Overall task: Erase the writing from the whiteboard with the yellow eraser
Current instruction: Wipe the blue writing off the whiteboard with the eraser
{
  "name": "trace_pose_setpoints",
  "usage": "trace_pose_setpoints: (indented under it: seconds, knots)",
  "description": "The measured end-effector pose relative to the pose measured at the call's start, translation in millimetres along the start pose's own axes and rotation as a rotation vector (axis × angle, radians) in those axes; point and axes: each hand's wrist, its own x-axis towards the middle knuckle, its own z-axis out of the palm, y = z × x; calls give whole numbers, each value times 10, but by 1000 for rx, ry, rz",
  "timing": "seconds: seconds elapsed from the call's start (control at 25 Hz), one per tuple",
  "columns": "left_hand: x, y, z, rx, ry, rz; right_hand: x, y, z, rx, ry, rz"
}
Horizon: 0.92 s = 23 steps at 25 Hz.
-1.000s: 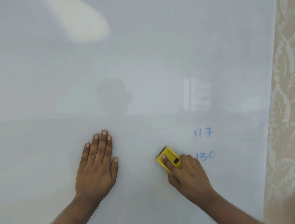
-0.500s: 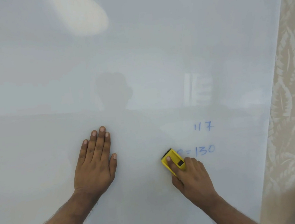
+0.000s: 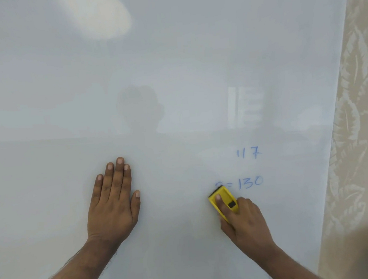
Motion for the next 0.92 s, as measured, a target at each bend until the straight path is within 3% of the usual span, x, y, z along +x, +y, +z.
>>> trace_pose_setpoints:
  seconds: [0.24,0.4,0.56,0.64,0.8,0.92]
  knots:
    - [-18,35,4,10,12,-11,435,151,-170,95,134,335]
    - [-50,59,-6,-2,8,-22,279,-68,-28,102,59,210]
    - [-78,53,-16,1,0,-13,-221,113,30,20,-31,85]
    - [-89,58,-6,12,1,-14,-205,311,-44,-17,-9,124]
    - [-95,61,18,12,7,-13,256,489,-197,67,140,386]
    - [-99,66,22,8,15,-11,391,379,-167,128,137,379]
